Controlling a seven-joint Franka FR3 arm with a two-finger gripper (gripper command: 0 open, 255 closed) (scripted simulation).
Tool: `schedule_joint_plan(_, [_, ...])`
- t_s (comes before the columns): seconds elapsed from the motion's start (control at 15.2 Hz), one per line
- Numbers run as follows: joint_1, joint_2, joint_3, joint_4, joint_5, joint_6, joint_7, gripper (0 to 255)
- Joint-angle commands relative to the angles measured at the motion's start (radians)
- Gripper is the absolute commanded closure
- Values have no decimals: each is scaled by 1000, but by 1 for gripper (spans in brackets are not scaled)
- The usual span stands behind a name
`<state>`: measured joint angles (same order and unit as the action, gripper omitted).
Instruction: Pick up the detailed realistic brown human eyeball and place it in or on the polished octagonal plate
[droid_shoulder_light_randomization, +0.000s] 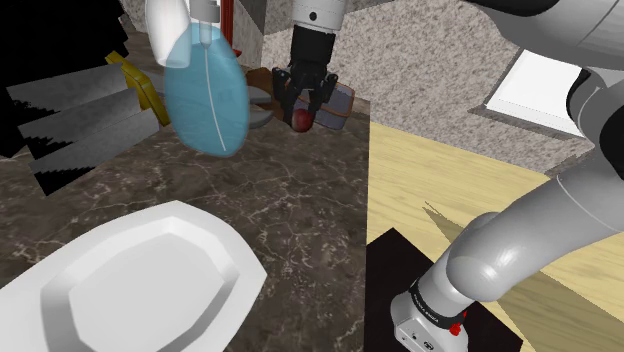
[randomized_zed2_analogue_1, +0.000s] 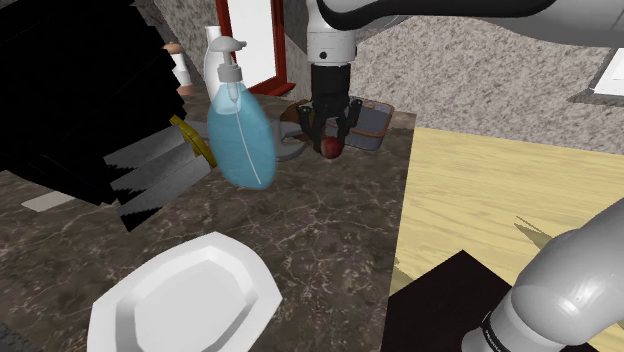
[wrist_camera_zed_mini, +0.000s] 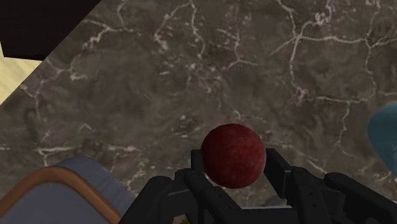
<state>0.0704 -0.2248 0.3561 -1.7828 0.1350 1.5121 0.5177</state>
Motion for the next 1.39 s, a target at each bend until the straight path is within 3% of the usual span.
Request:
schedule_joint_plan(0.0, [-1, 7, 0, 34, -2, -28, 3, 255])
schedule_joint_plan(0.66, [-2, 63, 5, 231, -18, -170, 27, 255])
schedule_joint_plan(1.32, [100, 93, 162, 274, 4, -158, 291, 255])
